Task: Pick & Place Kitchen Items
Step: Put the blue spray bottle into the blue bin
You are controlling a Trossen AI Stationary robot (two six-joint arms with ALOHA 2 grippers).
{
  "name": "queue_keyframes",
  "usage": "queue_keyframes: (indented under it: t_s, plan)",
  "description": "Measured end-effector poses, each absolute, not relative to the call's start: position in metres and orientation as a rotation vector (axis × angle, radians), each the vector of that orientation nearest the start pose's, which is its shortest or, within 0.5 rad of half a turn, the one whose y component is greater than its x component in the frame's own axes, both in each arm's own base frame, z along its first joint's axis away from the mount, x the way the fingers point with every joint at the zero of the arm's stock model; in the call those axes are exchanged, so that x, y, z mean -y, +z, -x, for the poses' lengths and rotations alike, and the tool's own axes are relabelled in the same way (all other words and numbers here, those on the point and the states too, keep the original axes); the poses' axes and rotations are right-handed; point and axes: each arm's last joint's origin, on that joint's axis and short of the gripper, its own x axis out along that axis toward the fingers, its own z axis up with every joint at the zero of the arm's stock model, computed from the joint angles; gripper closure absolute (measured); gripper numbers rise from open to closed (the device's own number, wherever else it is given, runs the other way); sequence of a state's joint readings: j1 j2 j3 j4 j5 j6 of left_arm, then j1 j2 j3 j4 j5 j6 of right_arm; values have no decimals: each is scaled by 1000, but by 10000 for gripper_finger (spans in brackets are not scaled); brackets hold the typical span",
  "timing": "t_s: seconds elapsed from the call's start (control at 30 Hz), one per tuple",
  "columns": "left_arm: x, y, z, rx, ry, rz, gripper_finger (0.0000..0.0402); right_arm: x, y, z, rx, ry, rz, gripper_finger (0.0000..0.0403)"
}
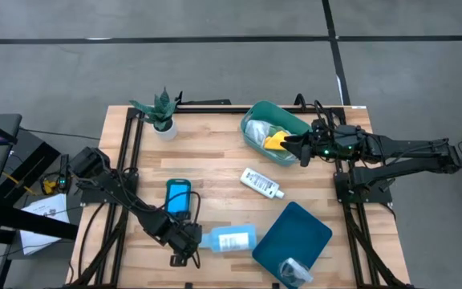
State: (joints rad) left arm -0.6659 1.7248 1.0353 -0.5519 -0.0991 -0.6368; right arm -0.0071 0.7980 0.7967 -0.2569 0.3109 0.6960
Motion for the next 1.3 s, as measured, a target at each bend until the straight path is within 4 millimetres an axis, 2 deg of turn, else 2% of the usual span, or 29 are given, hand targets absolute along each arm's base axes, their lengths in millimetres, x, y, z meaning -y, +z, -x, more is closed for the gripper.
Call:
queue_keyframes:
  t_s: [0.23,0.47,0.67,0.93,1.3]
  plan:
    - [200,173,-245,-1283,-125,202,272,10,328,-173,-138,-390,-632,207]
    - [196,200,-227,-1285,-131,256,272,10,328,-173,-136,-388,-625,207]
    - [181,230,-205,-1314,-169,273,272,10,328,-173,-136,-388,-623,207]
    - [165,265,-189,-1390,-301,559,272,10,328,-173,-135,-388,-622,207]
    - [162,274,-189,-1579,-351,877,272,10,328,-173,-140,-386,-596,207]
